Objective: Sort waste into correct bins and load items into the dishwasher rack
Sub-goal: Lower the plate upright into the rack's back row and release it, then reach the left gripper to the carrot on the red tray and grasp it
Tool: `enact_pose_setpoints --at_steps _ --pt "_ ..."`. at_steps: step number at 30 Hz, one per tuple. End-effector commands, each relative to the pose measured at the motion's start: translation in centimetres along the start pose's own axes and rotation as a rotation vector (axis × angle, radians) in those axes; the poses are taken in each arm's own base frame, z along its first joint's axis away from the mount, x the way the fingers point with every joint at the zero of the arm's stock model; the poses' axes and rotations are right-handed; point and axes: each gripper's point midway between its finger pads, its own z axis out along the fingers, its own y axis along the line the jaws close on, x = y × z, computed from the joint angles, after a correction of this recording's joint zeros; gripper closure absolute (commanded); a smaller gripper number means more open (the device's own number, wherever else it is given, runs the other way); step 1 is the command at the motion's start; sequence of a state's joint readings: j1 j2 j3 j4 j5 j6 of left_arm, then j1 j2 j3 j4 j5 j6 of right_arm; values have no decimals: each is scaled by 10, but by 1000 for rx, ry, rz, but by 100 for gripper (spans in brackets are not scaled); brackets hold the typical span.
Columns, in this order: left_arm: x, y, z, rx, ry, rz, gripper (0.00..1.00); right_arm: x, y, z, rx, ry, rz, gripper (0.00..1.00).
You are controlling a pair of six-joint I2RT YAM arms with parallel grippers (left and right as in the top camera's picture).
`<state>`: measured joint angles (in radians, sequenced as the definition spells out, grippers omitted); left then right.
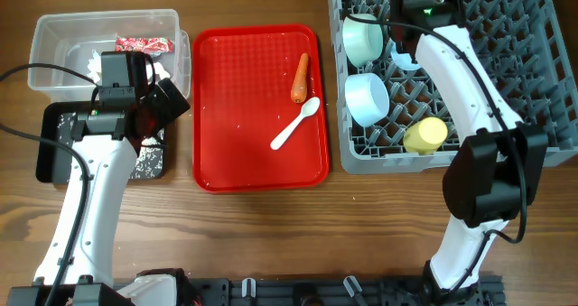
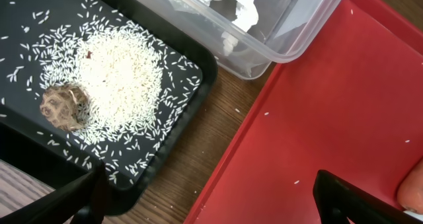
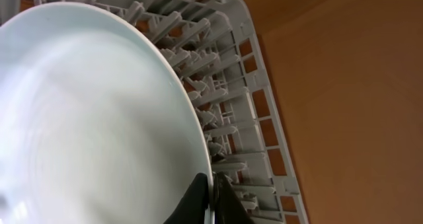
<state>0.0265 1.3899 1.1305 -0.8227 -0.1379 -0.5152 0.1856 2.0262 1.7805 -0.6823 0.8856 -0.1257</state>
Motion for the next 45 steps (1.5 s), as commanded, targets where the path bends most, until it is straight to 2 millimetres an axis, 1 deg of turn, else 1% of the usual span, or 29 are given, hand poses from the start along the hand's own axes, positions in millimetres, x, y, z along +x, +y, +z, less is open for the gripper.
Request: enact_pose_setpoints --at_steps 1,3,4,7,10,13,14,15,16,17,18,21,23,27,28,30,31,32,33,34,36,37,38,39,40,41,42,43,45 --pt "-5 3 -4 -8 -23 -23 0 -1 12 -4 -32 -9 -20 45" --pt "-5 3 -4 -8 -23 -23 0 -4 16 -9 -38 -22 -20 13" --pt "-5 3 -4 -8 -23 -23 0 -6 18 -12 -42 -31 -18 0" --pt "-5 3 -4 -8 -23 -23 0 -14 18 -25 -51 -61 -8 0" --pt "-5 3 -4 -8 -23 -23 0 -24 3 -46 -85 -103 76 0" --pt "-5 3 -4 -8 -23 -23 0 -26 8 -84 -328 -133 141 0" --pt "-5 3 -4 -8 -23 -23 0 -25 17 -102 -458 -140 145 0" --pt "-5 3 -4 -8 -23 -23 0 -22 34 -131 -664 -151 123 0" --pt "-5 3 -4 -8 -23 -23 0 -18 53 -169 -907 -163 103 0" --pt "-5 3 -4 -8 -23 -23 0 -15 62 -201 -1086 -175 90 0" --pt "-5 3 -4 -8 -23 -23 0 -12 65 -225 -1212 -182 80 0" --pt "-5 3 -4 -8 -23 -23 0 -14 72 -257 -1401 -185 101 0" --pt "-5 3 -4 -8 -23 -23 0 -13 73 -258 -1412 -167 111 0" --pt "-5 3 -4 -8 -23 -23 0 3 75 -255 -1409 -90 98 0" --pt "-5 3 -4 -8 -23 -23 0 7 75 -251 -1386 -66 96 0" --pt "-5 3 -4 -8 -23 -23 0 13 67 -234 -1273 -15 136 0" --pt "-5 3 -4 -8 -23 -23 0 15 59 -224 -1202 3 169 0" --pt "-6 2 -4 -6 -25 -24 0 16 50 -221 -1170 0 182 0" --pt "-14 -3 -4 18 -60 -30 0 17 39 -222 -1156 -8 196 0" --pt "-18 -9 -4 43 -71 -33 0 19 27 -222 -1146 -15 212 0" --pt "-11 -17 -4 90 -33 -30 0 28 -5 -215 -1077 -15 254 0" --pt "-6 -14 -4 78 -13 -27 0 34 -23 -210 -1031 -13 281 0" --pt "-4 -20 -5 111 1 -26 0 42 -46 -203 -975 -9 320 0" --pt "3 -31 -6 173 40 -5 0 46 -60 -200 -948 -8 345 1" --pt "9 -48 -10 272 70 67 0 52 -74 -197 -923 -6 374 0" --pt "19 -75 -17 410 93 205 0 55 -86 -195 -902 -10 403 0" --pt "25 -92 -23 477 93 271 0 58 -96 -193 -886 -14 425 0" --pt "28 -103 -26 498 81 302 0 60 -103 -191 -872 -17 443 0" --pt "37 -133 -34 527 19 387 0 64 -112 -189 -855 -13 461 0"
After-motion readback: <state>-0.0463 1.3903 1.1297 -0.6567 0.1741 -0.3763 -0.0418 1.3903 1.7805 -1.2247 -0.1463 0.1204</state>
